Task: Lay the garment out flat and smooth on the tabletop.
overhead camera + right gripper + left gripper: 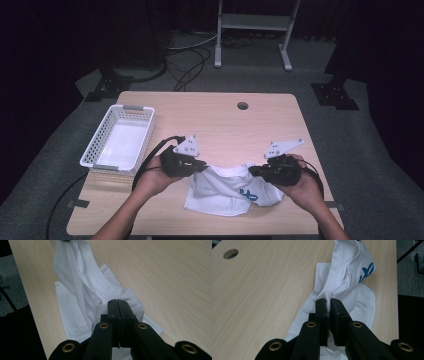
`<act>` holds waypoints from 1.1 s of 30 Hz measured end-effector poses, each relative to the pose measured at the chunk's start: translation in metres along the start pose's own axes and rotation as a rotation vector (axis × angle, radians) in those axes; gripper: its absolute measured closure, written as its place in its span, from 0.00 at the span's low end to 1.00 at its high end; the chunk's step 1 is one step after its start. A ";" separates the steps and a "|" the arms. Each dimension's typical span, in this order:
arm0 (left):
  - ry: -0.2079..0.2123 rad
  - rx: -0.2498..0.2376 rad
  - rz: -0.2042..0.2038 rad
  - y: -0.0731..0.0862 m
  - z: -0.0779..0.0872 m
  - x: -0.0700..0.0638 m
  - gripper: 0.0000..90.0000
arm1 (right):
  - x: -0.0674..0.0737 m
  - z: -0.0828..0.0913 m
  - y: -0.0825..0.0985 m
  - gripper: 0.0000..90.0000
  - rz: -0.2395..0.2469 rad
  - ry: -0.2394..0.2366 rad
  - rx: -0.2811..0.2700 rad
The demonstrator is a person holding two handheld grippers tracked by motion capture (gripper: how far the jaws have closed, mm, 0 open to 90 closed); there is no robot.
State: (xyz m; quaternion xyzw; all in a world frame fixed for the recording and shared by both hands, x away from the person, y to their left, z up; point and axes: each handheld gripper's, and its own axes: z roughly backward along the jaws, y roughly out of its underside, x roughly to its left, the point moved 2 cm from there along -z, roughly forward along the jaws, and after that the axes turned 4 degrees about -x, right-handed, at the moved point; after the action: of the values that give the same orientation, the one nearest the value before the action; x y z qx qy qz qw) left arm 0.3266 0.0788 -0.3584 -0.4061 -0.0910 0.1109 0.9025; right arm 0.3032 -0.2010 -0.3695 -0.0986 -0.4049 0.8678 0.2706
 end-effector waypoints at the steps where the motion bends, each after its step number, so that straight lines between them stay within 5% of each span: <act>1: 0.000 0.002 -0.006 -0.002 0.000 0.003 0.94 | -0.002 0.000 -0.003 0.99 0.006 0.005 0.000; 11: -0.007 -0.009 -0.010 -0.021 -0.003 0.035 0.94 | -0.023 -0.003 -0.027 0.99 0.036 0.016 0.004; 14: -0.044 -0.011 -0.006 -0.030 -0.005 0.059 0.94 | -0.037 -0.006 -0.039 0.99 0.039 0.026 0.011; 16: -0.102 -0.021 0.003 -0.038 -0.007 0.080 0.94 | -0.054 -0.010 -0.051 0.99 0.050 0.065 0.021; 18: -0.243 -0.044 0.013 -0.053 -0.011 0.113 0.95 | -0.073 -0.013 -0.067 0.99 0.053 0.101 0.019; 19: -0.288 -0.060 0.021 -0.060 -0.012 0.126 0.94 | -0.090 -0.016 -0.084 0.99 0.050 0.157 0.008; 20: -0.402 -0.069 0.011 -0.070 -0.017 0.146 0.93 | -0.101 -0.018 -0.095 0.98 0.043 0.192 -0.004; 21: -0.454 -0.061 0.021 -0.076 -0.020 0.158 0.81 | -0.122 -0.021 -0.116 0.86 0.036 0.304 -0.021; 23: -0.491 -0.067 0.097 -0.085 -0.027 0.183 0.77 | -0.150 -0.025 -0.140 0.77 -0.010 0.418 -0.039; 25: -0.461 -0.083 0.163 -0.085 -0.031 0.193 0.69 | -0.168 -0.026 -0.154 0.71 -0.087 0.471 -0.073; 26: -0.446 -0.073 0.171 -0.083 -0.033 0.193 0.65 | -0.171 -0.027 -0.155 0.71 -0.118 0.443 -0.083; 31: -0.404 -0.057 0.187 -0.058 -0.041 0.182 0.58 | -0.162 -0.041 -0.133 0.64 -0.070 0.415 -0.023; 33: -0.373 -0.055 0.211 -0.050 -0.042 0.178 0.55 | -0.162 -0.045 -0.121 0.63 -0.101 0.382 -0.010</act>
State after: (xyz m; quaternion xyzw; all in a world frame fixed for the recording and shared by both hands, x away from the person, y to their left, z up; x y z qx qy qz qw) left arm 0.5139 0.0656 -0.3348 -0.4101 -0.2164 0.2756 0.8420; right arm 0.5027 -0.1969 -0.3158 -0.2425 -0.3550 0.8165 0.3854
